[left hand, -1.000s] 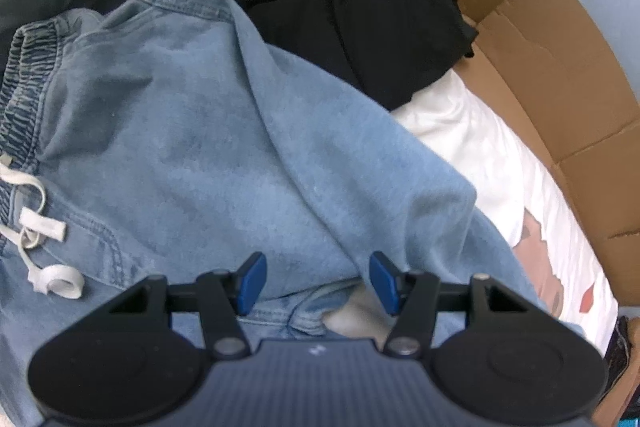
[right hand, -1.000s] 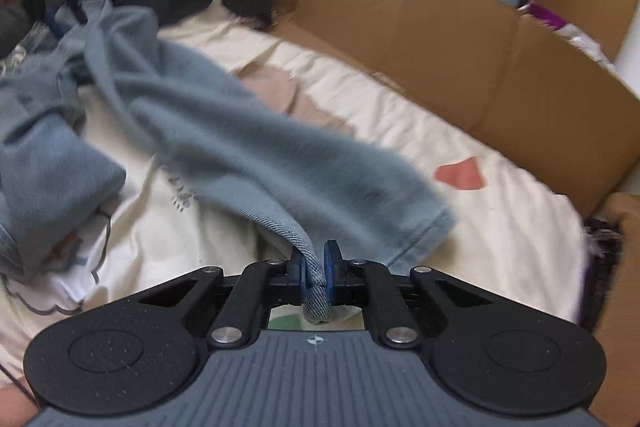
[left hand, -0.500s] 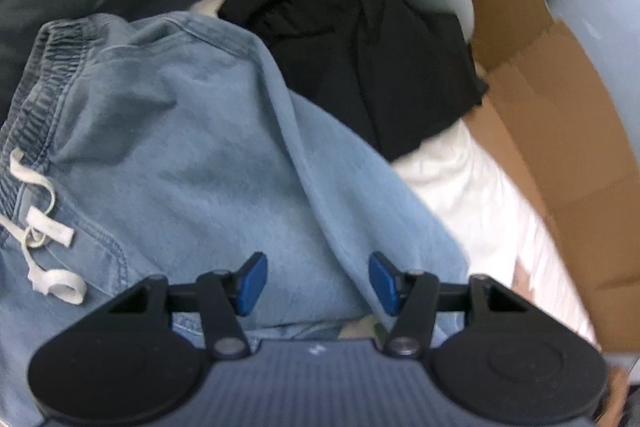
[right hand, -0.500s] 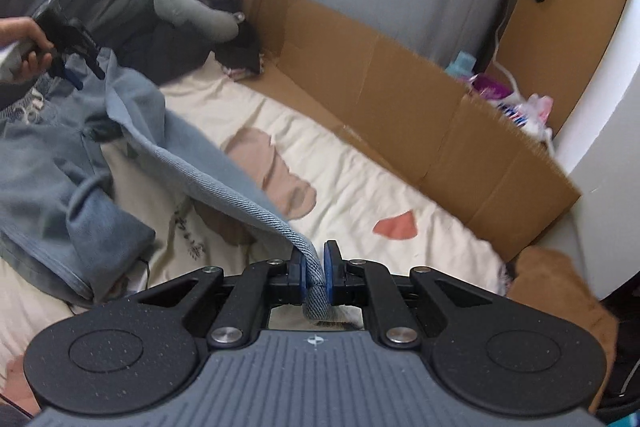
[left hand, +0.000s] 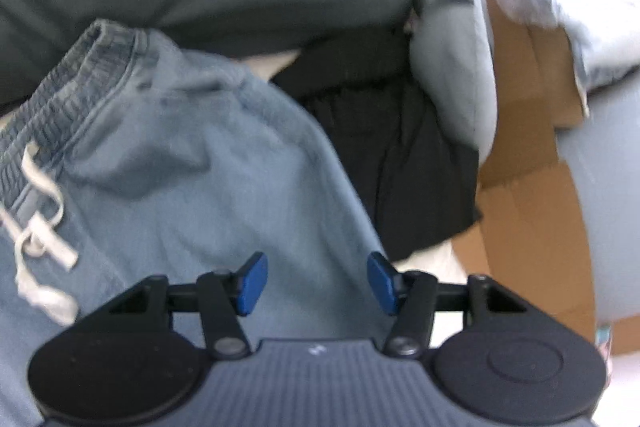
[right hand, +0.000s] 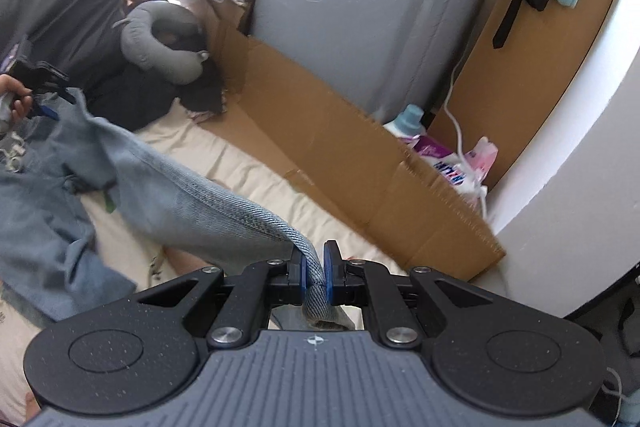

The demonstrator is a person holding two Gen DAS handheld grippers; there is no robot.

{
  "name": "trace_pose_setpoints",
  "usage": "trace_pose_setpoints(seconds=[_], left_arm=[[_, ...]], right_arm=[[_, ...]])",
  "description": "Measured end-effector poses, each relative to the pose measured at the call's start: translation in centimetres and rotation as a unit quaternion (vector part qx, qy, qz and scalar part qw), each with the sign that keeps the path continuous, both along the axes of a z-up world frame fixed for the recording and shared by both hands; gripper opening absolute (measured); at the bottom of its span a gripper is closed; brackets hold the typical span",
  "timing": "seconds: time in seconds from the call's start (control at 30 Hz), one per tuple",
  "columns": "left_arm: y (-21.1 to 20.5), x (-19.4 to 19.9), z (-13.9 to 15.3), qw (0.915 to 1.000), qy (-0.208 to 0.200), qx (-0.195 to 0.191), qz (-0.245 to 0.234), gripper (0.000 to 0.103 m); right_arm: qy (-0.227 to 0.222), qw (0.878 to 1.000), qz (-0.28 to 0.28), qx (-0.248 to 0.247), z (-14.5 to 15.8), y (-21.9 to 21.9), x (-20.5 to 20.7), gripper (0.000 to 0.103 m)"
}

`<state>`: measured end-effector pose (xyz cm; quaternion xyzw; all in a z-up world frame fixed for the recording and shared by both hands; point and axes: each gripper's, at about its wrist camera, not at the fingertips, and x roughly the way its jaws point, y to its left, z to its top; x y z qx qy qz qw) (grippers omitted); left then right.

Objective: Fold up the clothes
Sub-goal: 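Lift the leg hem with the right tool and fold it over the shorts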

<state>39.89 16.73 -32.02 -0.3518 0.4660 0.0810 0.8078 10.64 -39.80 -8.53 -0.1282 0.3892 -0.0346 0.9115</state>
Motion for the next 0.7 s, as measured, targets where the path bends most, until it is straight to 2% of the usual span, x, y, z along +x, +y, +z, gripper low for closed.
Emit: trace_pose_setpoints(seconds=[0.07,0.17,0.27,0.5,0.57,0.63,0.7], left_arm=[[0.3,1.2,0.0,0.9998,-0.003,0.017,-0.003,0.058],[0.8,2.9,-0.5,0.9998,-0.008,0.02,-0.004,0.058],[0.7,4.5,-1.4,0.9995,-0.007,0.031,-0.003,0.058],[-0.4,8.2,-3.4,0.9997,0.005,0.023,-0.011,0.058],[-0.8,9.1,-4.3,0.9997,0.018,0.015,-0.012,0.05],[-1.0,9.8,-5.1,0.9992,0.035,0.018,-0.011,0.024],[-1.3,10.4,-5.6,0.9987,0.041,0.026,-0.013,0.018]], right_arm=[[0.003,1.0,-0.001,-0.005,-0.3,-0.8,1.5,0.007],[0.01,1.0,-0.001,-0.011,-1.4,-2.3,3.8,0.007],[0.021,1.0,-0.003,-0.018,-3.4,-3.8,6.1,0.007],[0.038,0.999,-0.031,-0.022,-8.7,-7.7,10.4,0.007],[0.041,0.998,-0.04,-0.016,-10.1,-8.7,11.8,0.007],[0.044,0.998,-0.047,-0.015,-11.7,-9.6,13.3,0.007],[0.048,0.997,-0.052,-0.017,-13.3,-10.2,14.9,0.007]])
